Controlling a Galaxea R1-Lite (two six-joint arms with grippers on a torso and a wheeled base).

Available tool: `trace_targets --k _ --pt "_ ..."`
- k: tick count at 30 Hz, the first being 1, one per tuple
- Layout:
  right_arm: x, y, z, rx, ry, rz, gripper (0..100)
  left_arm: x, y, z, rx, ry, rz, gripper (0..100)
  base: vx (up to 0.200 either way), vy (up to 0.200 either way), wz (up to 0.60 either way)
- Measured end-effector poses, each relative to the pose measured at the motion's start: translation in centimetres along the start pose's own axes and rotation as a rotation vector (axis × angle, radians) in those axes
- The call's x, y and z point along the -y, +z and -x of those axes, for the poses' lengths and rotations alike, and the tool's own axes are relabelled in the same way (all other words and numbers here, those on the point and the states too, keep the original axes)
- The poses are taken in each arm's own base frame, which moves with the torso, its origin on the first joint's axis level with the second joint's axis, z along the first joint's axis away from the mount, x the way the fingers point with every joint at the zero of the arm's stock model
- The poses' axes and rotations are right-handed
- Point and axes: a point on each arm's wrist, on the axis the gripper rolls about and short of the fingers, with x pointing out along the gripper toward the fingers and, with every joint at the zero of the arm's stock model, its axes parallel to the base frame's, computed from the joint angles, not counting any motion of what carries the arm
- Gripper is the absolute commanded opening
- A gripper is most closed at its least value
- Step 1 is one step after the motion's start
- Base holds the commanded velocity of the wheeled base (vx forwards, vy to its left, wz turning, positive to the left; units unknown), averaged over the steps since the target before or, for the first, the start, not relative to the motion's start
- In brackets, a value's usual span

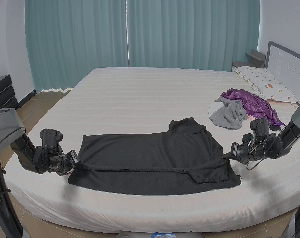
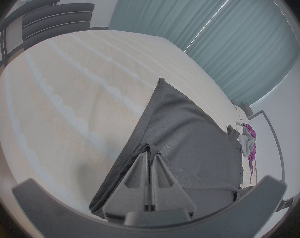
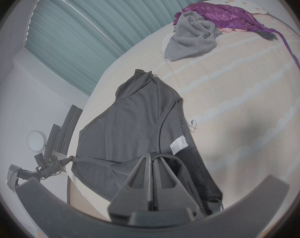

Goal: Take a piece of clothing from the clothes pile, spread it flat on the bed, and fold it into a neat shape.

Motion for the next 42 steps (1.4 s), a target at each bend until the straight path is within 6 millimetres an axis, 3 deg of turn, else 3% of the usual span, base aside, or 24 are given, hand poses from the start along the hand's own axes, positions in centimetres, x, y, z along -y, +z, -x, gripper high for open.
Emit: trace_targets --k 3,4,11,19,29,33,42 --pt "0.2 0.1 -0.8 -0.007 -0.002 -0.005 0 0.1 0.0 -0.7 0.000 0.003 0.019 0 0.000 0.000 0.00" --pt "0.2 0.1 -1.1 -0.011 -0.003 -0.006 100 0.2 0.1 -0.9 0.001 0.002 0.028 100 0.000 0.000 0.00" --pt "0.4 -0.3 -1.9 -0.018 -0.024 -0.021 100 0.4 0.3 -1.5 0.005 -0.004 0.066 100 0.000 0.000 0.00" --pt "0.0 -0.8 -0.2 0.061 0.022 -0.050 100 0.5 0.5 -0.3 0.013 -0.018 0.082 100 0.000 0.000 0.00" --pt "0.0 -5.8 4.0 0.126 0.102 -0.110 100 -0.1 -1.1 4.0 0.000 -0.032 0.115 100 0.000 0.000 0.00" --pt "-0.4 -7.7 5.8 0.188 0.175 -0.158 100 -0.5 -2.3 5.6 -0.025 -0.033 0.150 100 -0.200 0.000 0.00" --pt "-0.3 -11.1 7.8 0.189 0.214 -0.278 100 -1.1 -4.4 7.2 -0.072 -0.051 0.220 100 -0.044 0.000 0.00"
